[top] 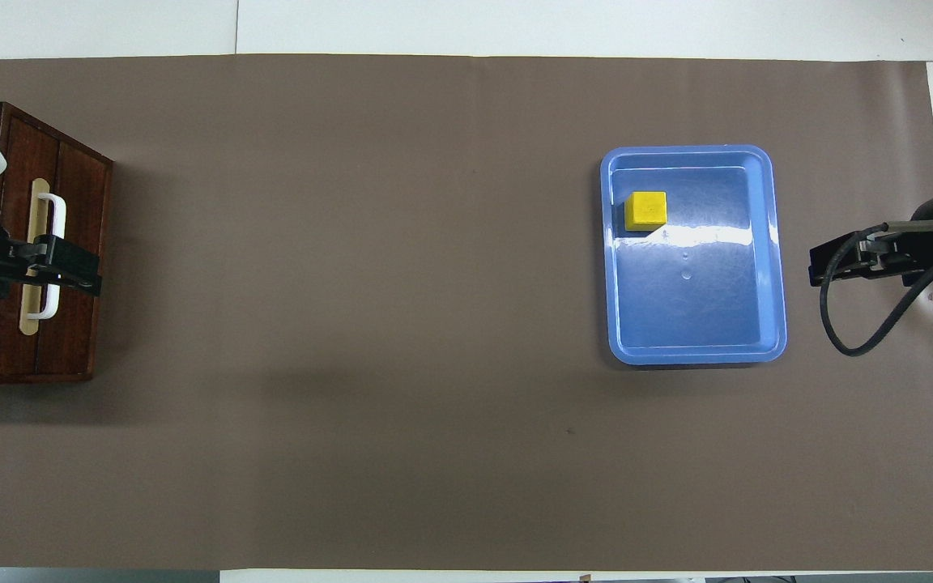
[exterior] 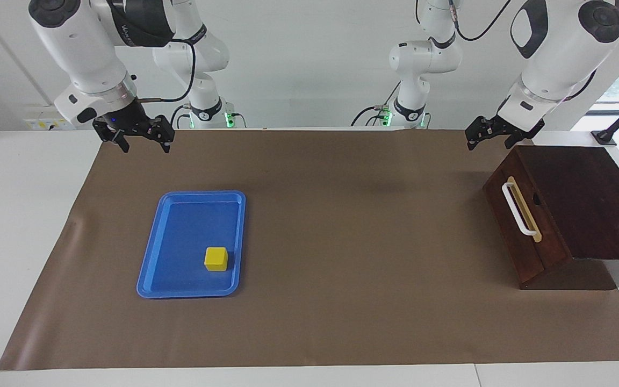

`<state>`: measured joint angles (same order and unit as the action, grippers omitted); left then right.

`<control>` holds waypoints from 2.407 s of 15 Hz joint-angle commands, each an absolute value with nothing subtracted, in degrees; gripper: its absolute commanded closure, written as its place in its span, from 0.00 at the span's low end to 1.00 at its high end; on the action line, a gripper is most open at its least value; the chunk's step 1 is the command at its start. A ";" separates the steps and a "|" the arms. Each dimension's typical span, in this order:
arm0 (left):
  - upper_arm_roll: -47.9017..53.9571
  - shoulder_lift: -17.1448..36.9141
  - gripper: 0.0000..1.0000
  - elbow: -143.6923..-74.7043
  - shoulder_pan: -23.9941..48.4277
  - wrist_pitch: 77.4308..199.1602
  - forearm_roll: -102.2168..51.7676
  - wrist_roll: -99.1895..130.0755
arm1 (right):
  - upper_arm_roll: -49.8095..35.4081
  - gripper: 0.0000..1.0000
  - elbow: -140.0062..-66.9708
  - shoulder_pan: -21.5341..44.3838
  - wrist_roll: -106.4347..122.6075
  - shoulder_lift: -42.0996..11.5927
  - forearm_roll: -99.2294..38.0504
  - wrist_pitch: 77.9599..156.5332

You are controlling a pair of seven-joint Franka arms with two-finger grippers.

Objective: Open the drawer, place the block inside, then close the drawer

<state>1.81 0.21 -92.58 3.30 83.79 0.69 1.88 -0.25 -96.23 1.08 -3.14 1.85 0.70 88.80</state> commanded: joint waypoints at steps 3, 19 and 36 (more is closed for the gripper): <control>1.58 -0.62 0.00 -93.43 3.34 84.73 0.35 1.58 | -0.53 0.00 -96.68 0.79 -2.73 2.37 1.49 88.42; 1.58 -0.62 0.00 -93.43 3.34 84.73 0.35 1.58 | -0.26 0.16 -86.32 -0.97 -52.41 -11.93 -11.05 93.42; 1.58 -0.62 0.00 -93.43 3.34 84.73 0.35 1.58 | 1.32 0.14 -91.14 -3.87 -70.84 -26.54 -35.33 107.05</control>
<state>1.81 0.21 -92.58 3.30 83.80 0.69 1.88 1.54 -88.86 -3.50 -70.30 -27.48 -33.85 105.63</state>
